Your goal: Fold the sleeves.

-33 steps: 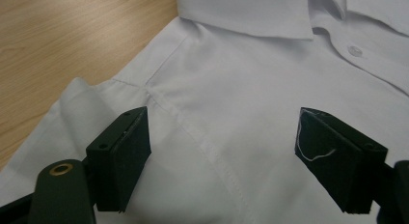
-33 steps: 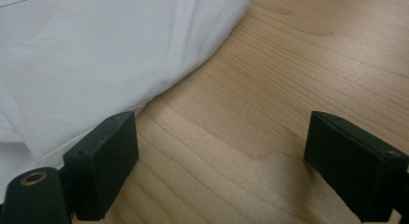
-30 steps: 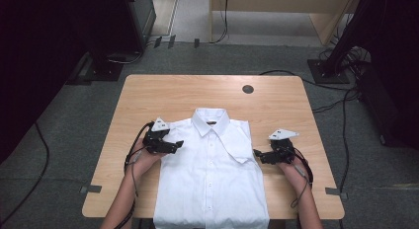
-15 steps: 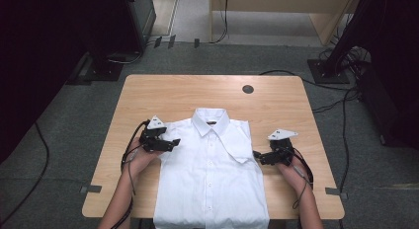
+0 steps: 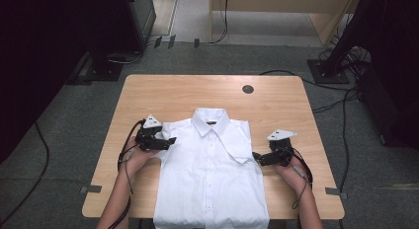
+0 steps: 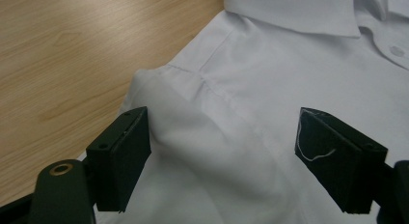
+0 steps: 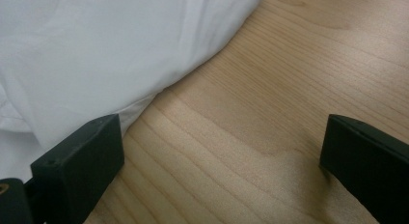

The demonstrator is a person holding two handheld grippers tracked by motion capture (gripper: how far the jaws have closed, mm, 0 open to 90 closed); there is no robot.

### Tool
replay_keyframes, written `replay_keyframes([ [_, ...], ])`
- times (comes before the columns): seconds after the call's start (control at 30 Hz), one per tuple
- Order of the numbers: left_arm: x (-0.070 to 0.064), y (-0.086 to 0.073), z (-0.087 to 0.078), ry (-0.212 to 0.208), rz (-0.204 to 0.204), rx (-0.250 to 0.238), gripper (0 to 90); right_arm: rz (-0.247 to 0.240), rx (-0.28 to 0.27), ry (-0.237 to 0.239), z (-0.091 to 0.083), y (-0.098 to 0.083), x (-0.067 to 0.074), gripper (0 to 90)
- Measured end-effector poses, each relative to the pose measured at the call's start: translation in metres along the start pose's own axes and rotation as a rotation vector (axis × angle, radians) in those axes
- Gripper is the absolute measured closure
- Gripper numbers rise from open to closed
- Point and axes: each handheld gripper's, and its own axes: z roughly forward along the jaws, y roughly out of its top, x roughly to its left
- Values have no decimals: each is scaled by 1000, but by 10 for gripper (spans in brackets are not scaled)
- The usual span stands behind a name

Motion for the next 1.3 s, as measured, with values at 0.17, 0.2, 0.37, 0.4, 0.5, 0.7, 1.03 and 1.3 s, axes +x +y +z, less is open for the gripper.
replay_keyframes([
  [0.17,3,-2,-1,3,-6,3,200,1,0,-2,0,0,0,14],
  [0.2,3,-2,-1,4,-6,2,200,2,0,-2,0,0,0,14],
  [0.37,6,-3,-2,13,1,-1,200,3,0,-3,0,0,0,14],
  [0.4,6,-3,-2,15,-3,-1,200,3,0,-3,0,0,0,14],
  [0.5,9,-4,-3,17,-7,-3,200,3,0,-3,0,0,0,14],
  [0.7,11,-6,-3,30,7,3,200,3,0,-3,0,0,0,14],
  [1.03,15,-8,-6,27,13,4,200,4,0,-4,0,0,0,14],
  [1.3,19,-9,-8,27,10,1,200,4,0,-4,0,0,0,14],
])
